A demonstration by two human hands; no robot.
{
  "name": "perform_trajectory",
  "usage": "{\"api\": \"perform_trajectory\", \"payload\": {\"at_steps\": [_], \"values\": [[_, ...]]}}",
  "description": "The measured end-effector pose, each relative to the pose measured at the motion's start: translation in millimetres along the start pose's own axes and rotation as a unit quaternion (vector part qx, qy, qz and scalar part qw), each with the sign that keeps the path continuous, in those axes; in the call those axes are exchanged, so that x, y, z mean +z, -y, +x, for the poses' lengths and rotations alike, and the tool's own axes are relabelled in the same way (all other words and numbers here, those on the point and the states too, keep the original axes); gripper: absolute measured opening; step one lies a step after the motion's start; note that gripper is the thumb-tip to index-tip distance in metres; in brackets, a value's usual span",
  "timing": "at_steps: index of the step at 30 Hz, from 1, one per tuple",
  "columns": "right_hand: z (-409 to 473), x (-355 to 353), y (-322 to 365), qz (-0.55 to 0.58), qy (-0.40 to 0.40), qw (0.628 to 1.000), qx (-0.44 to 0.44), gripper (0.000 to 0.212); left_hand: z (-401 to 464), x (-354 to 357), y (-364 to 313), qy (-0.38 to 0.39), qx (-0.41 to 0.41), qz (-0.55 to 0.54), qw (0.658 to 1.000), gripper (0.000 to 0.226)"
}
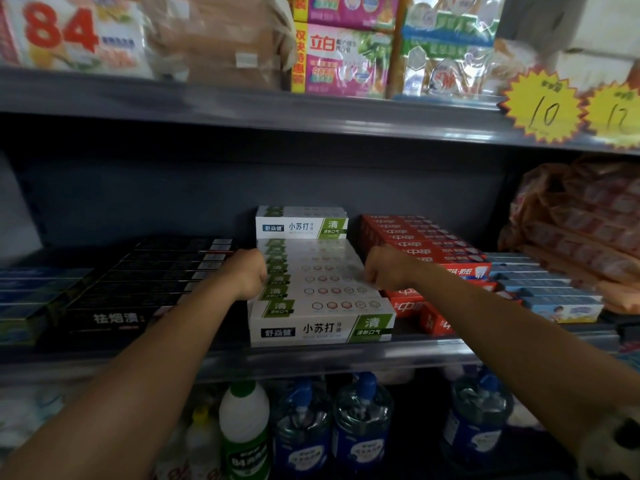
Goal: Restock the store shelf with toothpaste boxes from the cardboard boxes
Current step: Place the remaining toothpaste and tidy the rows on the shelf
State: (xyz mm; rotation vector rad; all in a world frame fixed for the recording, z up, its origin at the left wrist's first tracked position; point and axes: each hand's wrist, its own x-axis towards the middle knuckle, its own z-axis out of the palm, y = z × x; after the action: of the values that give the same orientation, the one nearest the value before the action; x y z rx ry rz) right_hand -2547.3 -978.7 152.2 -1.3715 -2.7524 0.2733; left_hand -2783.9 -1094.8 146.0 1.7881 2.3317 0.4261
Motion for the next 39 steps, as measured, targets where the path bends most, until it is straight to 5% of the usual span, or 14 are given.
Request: {"api": "perform_trajectory", "payload": {"at_steps": [7,20,34,39], "values": [[-2.5,-1.1,4.5,-0.013,0.005,0.999,-0.031,0.01,-1.4,0.8,-0.2,-0.011,-0.002,0.001,1.0,0.012],[-38.0,-10.2,-5.0,-0.026,0.111,0.992,-0.057,0.068,-31.3,-20.7,3.6,0.163,0.092,0.048,0.981,0.024],[-43.3,-1.8,-3.0,-0.053,0.034,0.995,-0.072,0.049,-30.4,-12.2,6.2,0.113,0.099,0.113,0.982,0.022],[-47.8,-5.6,-2.4,-0.033,0.031,0.997,-0.07,0.042,-32.5,-8.9,3.4,0.091,0.095,0.117,0.984,0.037]]}}
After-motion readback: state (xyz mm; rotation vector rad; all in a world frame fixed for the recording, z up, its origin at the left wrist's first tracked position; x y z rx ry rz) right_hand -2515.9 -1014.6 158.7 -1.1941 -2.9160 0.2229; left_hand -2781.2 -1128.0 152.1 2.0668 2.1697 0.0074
